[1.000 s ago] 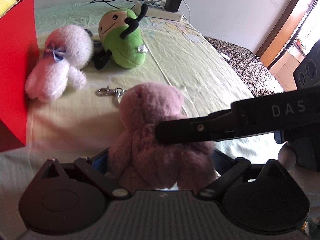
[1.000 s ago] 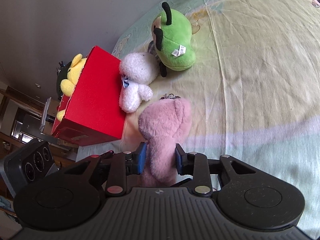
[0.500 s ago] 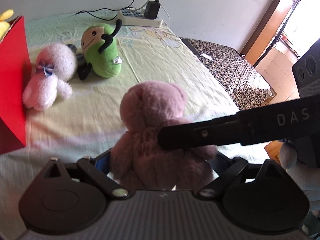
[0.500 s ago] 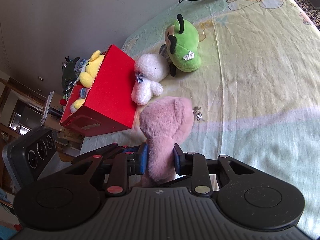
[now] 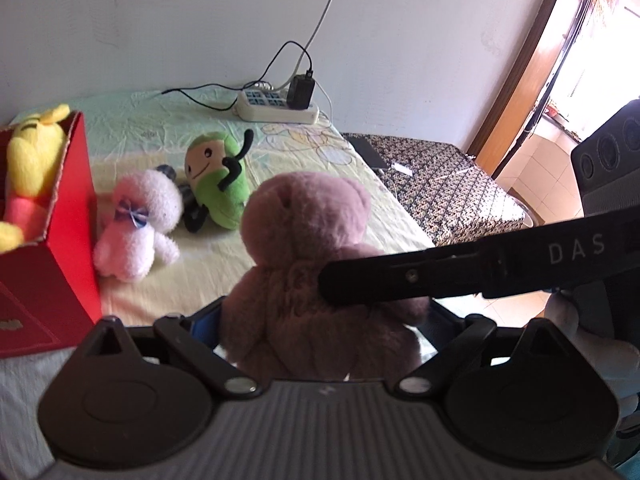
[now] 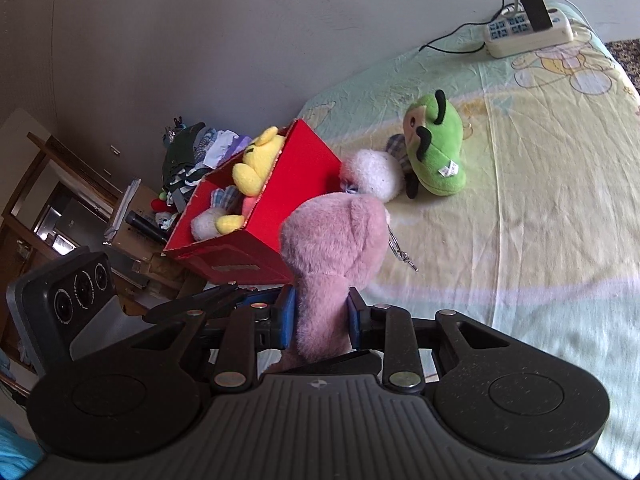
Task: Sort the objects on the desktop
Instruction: 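Lift the pink bear with the right gripper and carry it to the red box, then lower the pink bear into the red box beside the tiger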
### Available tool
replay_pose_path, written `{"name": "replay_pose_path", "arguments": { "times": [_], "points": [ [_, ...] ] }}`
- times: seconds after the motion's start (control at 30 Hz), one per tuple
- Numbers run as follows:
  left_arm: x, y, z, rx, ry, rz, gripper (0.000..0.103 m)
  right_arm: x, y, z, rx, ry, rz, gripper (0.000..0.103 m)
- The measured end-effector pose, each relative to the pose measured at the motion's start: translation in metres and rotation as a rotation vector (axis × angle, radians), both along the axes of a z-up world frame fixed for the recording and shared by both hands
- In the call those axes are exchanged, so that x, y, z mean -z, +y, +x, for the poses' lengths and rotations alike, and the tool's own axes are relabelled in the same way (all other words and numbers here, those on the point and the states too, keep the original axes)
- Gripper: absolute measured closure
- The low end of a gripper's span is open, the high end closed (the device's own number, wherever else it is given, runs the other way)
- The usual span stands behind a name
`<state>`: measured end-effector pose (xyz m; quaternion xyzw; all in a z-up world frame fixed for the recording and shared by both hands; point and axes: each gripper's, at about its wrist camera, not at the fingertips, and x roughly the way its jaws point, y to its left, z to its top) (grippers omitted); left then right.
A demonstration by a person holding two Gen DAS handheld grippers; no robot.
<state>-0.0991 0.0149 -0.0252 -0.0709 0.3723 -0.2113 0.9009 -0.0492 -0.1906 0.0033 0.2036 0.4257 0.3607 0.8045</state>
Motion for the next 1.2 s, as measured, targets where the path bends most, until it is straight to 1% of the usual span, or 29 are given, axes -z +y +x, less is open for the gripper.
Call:
{"name": "replay_pose_path", "arguments": {
  "times": [0.13, 0.3, 0.5, 0.73, 0.93, 1.0, 1.13, 1.2],
  "points": [
    [-0.016, 0.023, -0.002, 0.0, -0.039, -0.017, 0.008, -0.015, 0.016, -0.002, 0.003, -0.035, 0.014, 0.074],
    [-0.038, 0.061, -0.007, -0.011, -0.091, -0.027, 0.008, -0.035, 0.049, -0.003, -0.004, -0.081, 0.036, 0.074],
    [-0.06, 0.118, -0.007, -0.038, -0.148, -0.062, 0.008, -0.058, 0.1, 0.003, -0.03, -0.152, 0.055, 0.074],
    [-0.082, 0.185, 0.002, -0.077, -0.215, -0.056, 0.008, -0.076, 0.164, 0.019, -0.071, -0.238, 0.071, 0.075],
    [-0.095, 0.232, 0.02, -0.088, -0.267, -0.036, 0.008, -0.085, 0.21, 0.035, -0.073, -0.296, 0.092, 0.075],
    [-0.096, 0.245, 0.03, -0.09, -0.27, -0.035, 0.008, -0.087, 0.222, 0.043, -0.067, -0.305, 0.091, 0.075],
    [-0.09, 0.266, 0.049, -0.102, -0.268, -0.032, 0.008, -0.089, 0.245, 0.057, -0.065, -0.325, 0.058, 0.075],
    [-0.082, 0.273, 0.062, -0.108, -0.249, -0.034, 0.008, -0.087, 0.256, 0.063, -0.065, -0.325, 0.028, 0.075]
  ]
}}
